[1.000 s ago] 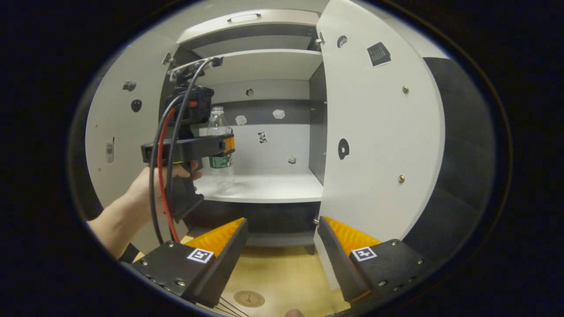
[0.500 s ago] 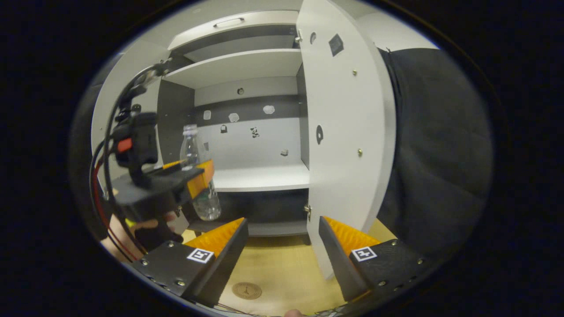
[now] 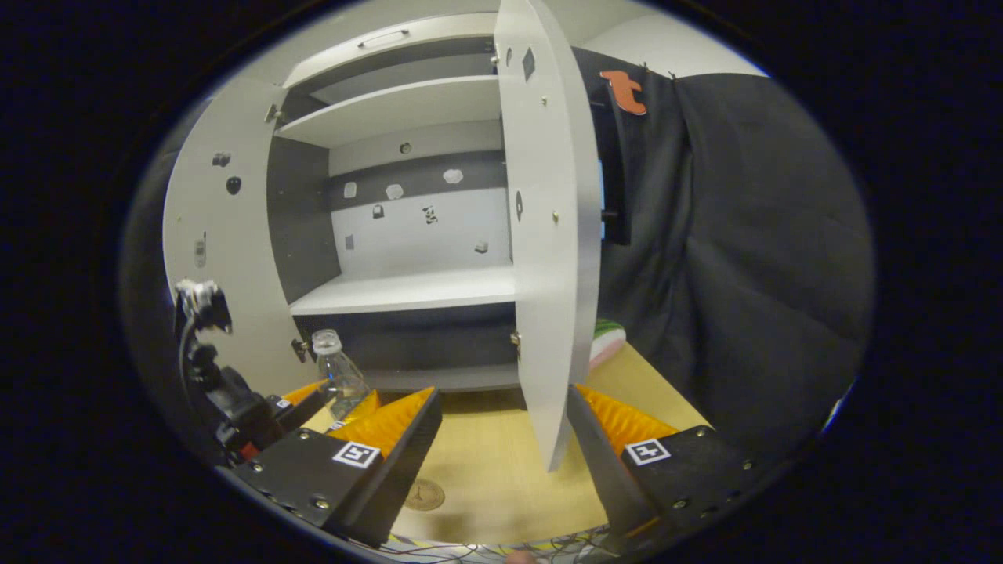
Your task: Grasp the bottle in the cabinet with the left hand and place it on the coaster, then close the right door with the right hand and the left door with the left hand.
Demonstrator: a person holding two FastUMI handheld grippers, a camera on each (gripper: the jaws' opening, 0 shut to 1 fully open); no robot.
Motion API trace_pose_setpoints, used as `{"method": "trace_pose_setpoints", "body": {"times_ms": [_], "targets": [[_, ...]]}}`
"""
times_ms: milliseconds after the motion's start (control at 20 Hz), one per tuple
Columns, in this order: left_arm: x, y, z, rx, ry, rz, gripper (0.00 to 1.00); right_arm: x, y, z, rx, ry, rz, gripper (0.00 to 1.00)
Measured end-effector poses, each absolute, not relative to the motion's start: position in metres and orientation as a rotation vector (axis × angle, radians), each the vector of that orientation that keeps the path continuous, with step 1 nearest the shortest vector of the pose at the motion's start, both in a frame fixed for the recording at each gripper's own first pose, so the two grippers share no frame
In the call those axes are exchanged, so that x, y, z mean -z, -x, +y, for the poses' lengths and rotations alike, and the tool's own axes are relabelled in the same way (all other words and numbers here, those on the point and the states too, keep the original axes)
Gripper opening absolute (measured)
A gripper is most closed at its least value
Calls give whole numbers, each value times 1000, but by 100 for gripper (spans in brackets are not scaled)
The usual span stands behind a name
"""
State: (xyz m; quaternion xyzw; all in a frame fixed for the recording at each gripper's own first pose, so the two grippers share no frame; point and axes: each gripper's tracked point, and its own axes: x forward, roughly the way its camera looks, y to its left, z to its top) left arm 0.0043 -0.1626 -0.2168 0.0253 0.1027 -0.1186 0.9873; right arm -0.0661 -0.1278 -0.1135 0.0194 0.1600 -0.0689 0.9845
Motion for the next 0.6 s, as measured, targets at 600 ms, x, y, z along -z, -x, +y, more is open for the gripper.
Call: {"method": "trace_pose_setpoints", "body": {"times_ms": [600], "targets": [[334, 29, -176, 265, -36, 299, 81, 155, 88, -150, 172, -28, 408, 98]]}}
